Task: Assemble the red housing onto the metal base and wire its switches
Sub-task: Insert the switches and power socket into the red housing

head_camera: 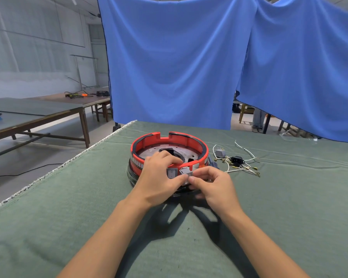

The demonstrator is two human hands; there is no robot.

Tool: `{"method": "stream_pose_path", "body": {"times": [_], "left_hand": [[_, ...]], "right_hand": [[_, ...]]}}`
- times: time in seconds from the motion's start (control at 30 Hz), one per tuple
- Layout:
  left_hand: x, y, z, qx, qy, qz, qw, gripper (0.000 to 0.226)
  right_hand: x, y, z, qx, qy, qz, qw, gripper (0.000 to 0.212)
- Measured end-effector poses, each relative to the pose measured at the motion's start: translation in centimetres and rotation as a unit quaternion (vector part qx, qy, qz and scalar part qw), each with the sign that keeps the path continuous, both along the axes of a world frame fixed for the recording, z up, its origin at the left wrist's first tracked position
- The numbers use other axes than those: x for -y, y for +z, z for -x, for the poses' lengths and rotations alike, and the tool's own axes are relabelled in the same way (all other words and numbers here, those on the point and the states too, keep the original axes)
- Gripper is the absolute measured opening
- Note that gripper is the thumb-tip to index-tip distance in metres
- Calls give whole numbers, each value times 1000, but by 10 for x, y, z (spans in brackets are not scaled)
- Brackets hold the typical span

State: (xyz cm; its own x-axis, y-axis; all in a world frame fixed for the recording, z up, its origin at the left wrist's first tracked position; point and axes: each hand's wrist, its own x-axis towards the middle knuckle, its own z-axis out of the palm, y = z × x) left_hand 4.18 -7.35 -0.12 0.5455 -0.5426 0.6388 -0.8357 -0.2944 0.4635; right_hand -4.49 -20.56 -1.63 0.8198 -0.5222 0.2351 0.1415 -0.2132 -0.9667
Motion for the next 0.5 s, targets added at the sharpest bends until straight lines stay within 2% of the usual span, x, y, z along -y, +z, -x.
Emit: {"method": "stream_pose_path", "body": {"times": [0.5], "left_hand": [[4, -2, 0, 3, 11, 46, 999, 24]], "right_hand": [[-1, -2, -3, 50, 10, -63, 997, 14]]}}
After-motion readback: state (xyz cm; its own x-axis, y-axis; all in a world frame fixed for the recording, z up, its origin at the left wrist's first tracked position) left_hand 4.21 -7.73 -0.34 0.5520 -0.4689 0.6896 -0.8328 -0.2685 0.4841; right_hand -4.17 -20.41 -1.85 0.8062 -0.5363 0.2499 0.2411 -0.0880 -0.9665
